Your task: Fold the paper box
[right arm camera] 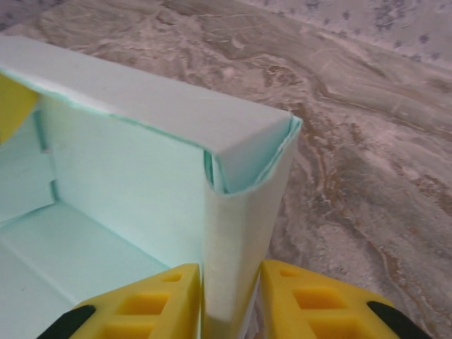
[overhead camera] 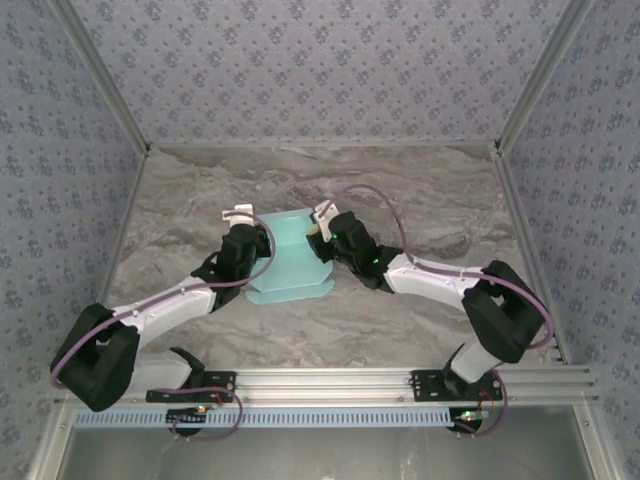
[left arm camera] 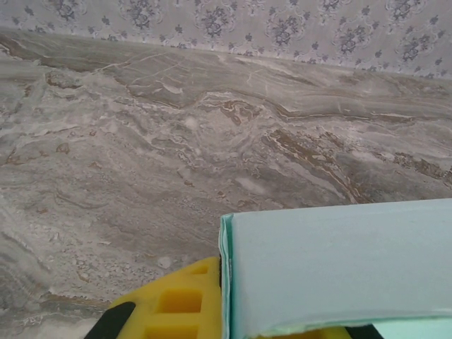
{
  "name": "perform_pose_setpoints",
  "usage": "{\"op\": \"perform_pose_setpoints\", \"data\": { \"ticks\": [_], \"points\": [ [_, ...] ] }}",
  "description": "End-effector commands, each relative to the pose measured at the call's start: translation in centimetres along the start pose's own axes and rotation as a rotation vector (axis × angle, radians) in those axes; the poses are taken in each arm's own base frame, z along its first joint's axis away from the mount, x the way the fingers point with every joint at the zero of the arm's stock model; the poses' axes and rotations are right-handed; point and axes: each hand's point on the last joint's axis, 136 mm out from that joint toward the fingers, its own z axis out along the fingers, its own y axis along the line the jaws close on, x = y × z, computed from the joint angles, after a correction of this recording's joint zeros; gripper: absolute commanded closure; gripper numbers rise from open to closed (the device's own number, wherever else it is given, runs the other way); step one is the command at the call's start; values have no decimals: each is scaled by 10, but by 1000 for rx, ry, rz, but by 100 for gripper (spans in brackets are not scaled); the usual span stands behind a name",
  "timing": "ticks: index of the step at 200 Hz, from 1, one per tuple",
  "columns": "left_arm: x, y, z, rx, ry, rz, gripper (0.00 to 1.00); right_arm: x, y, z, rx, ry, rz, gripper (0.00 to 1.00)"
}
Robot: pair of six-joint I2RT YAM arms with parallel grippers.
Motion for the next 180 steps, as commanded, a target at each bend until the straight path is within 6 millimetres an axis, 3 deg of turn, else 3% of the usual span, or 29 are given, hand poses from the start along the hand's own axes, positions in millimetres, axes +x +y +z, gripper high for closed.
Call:
{"op": "perform_pose_setpoints", "data": {
  "ticks": [1, 26, 49, 66, 92, 120, 144, 180],
  "points": [
    [-19, -18, -8, 55, -39, -35, 100, -23, -14, 8, 175, -75, 52, 69],
    [-19, -16, -8, 45, -44, -50, 100, -27, -20, 17, 288, -106, 71, 72],
    [-18, -17, -9, 38, -43, -55, 100, -23, -32, 21, 412, -100, 101, 83],
    [-17, -17, -9, 22, -46, -57, 100, -17, -45, 17, 559, -109, 123, 84],
    [-14, -11, -6, -23, -45, -72, 100, -9, -49, 12, 670, -130, 178, 85],
    [-12, -8, -5, -43, -42, -79, 100, -5, -39, 22, 555, -130, 220, 76],
    [-12, -2, -2, -89, -48, -123, 100, -7, -38, 20, 481, -161, 216, 78],
    [-4, -4, 4, -110, -31, -127, 100, -6, -28, 21, 353, -172, 236, 68]
  ]
}}
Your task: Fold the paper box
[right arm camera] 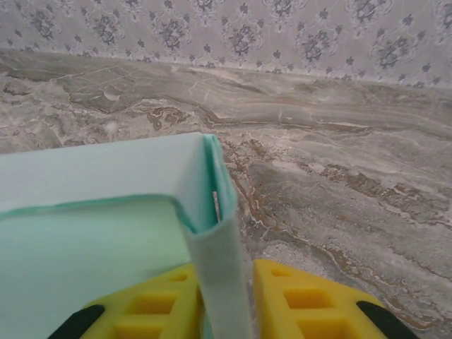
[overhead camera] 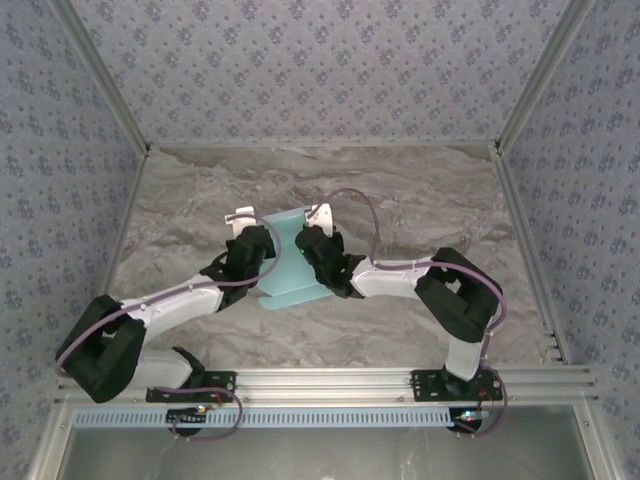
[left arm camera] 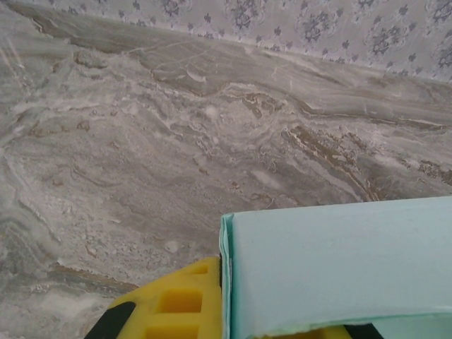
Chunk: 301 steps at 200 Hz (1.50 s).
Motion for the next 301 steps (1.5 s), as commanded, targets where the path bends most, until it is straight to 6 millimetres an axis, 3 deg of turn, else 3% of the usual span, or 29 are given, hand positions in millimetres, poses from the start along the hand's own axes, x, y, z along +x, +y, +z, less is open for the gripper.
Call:
{"op": "perform_pose_setpoints", "data": {
  "ticks": [1, 59, 109, 174, 199, 238, 262, 301],
  "points": [
    [-15, -6, 1, -14, -38, -67, 100, -12, -3, -4, -59, -32, 48, 68],
    [-17, 2, 0, -74, -41, -44, 100, -19, -13, -38, -184, 15, -3, 52],
    [-14, 2, 1, -112, -28, -35, 100, -26, -7, -64, -403, 36, -58, 43],
    [-20, -5, -4, -86, -23, -49, 100, -35, -7, -32, -388, 30, -77, 42],
    [-22, -6, -7, -83, -20, -45, 100, -35, 9, -20, -423, 22, -116, 43],
    [-21, -8, -7, -76, -16, -55, 100, -45, 15, 4, -345, -7, -140, 55],
    [-21, -8, -7, -79, -15, -67, 100, -43, 5, 17, -227, -10, -150, 74],
    [-24, -7, -8, -84, -19, -85, 100, -28, -22, 20, 52, -26, -195, 77]
  ]
}}
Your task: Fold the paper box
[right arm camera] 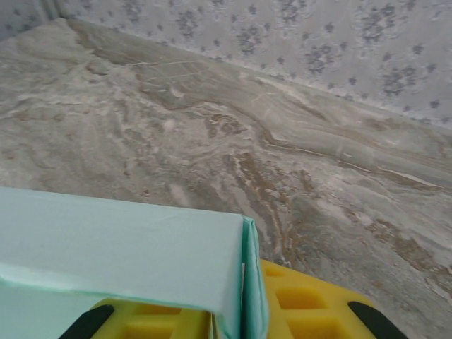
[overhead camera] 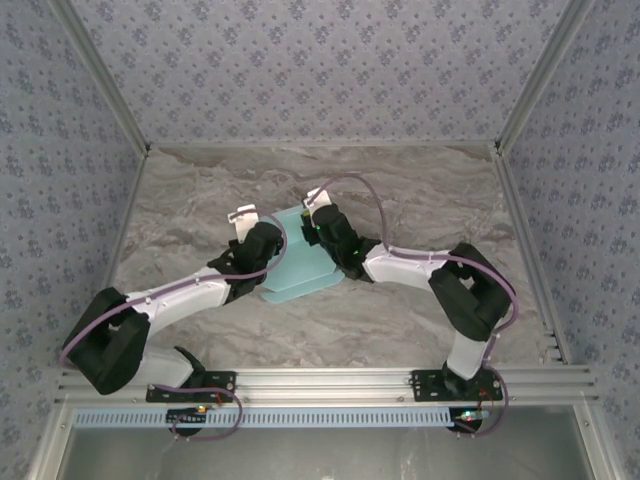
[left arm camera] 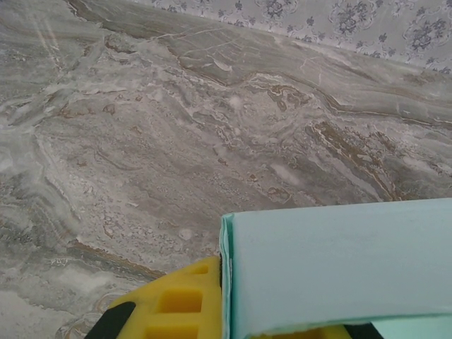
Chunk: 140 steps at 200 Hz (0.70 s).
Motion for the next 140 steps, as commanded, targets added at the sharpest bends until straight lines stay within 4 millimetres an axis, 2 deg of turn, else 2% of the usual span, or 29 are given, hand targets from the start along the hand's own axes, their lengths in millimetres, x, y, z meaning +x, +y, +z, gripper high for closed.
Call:
{"op": "perform_pose_setpoints", "data": {
  "ticks": [1, 31, 70, 112, 140],
  "points": [
    [-22, -8, -8, 16, -42, -64, 100, 4, -33, -1, 275, -16, -31, 77],
    [-19, -5, -7, -2, -43, -66, 100, 15, -51, -11, 482, 14, -51, 74],
    [-19, -3, -6, -12, -46, -67, 100, 22, -60, -16, 524, 36, -27, 67],
    [-19, -4, -4, -22, -41, -66, 100, 11, -35, -23, 321, 14, 34, 58],
    [-20, -4, -4, -28, -44, -63, 100, -2, -13, -38, 136, 5, 67, 51]
  ]
}}
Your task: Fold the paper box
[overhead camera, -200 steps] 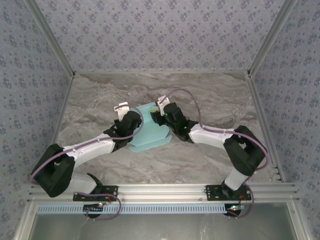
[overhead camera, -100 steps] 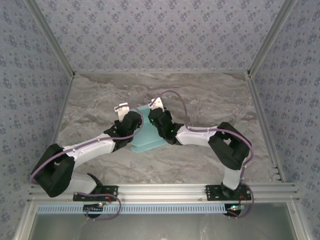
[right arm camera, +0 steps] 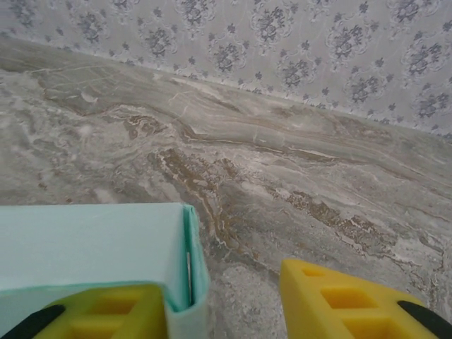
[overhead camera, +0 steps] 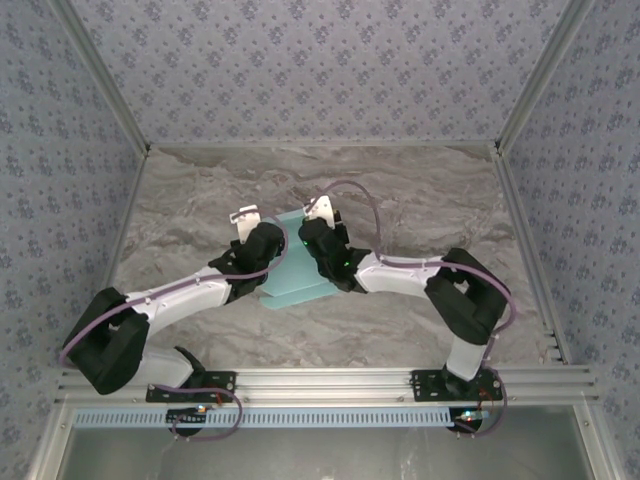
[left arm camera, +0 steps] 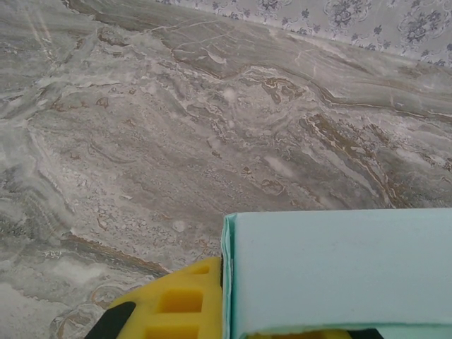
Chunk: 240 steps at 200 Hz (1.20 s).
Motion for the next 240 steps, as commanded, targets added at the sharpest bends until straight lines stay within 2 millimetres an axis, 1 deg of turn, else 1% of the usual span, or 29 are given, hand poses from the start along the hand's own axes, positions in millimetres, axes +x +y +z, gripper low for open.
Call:
{"op": "perform_pose_setpoints", "data": {
  "ticks": [1, 17, 37, 47, 72, 90, 108, 129, 160, 175, 180, 214, 224, 240],
  "points": [
    [-22, 0, -2, -33, -58, -60, 100, -8, 1, -16, -110, 17, 35, 51],
    [-24, 1, -2, -40, -59, -57, 100, -6, -2, -26, -143, 67, 40, 42],
    [-26, 0, -3, -40, -58, -58, 100, -2, -2, -38, -214, 131, 40, 41],
    [-26, 0, -4, -40, -58, -58, 100, 2, 1, -44, -258, 161, 32, 41],
    [-27, 0, -4, -39, -56, -58, 100, 9, 3, -47, -292, 215, -8, 41],
    [-27, 0, -5, -41, -53, -58, 100, 13, -6, -41, -251, 234, -24, 42],
    [-28, -1, -6, -38, -50, -66, 100, 17, -11, -30, -221, 263, -42, 44],
    [-29, -2, -6, -33, -49, -71, 100, 15, -6, -19, -217, 262, -55, 44],
    [-27, -2, -6, -29, -41, -74, 100, 9, 10, -6, -244, 249, -49, 44],
    [-27, -3, -6, -28, -41, -80, 100, 9, 10, 0, -219, 248, -55, 45],
    [-27, -3, -6, -28, -41, -80, 100, 13, 10, 2, -215, 255, -63, 45],
    [-28, -2, -6, -32, -42, -75, 100, 17, 15, 2, -231, 266, -64, 45],
    [-27, -1, -6, -36, -43, -74, 100, 18, 12, 2, -220, 268, -68, 45],
    [-28, -1, -7, -35, -44, -79, 100, 22, 6, 5, -181, 276, -90, 49]
  ]
}}
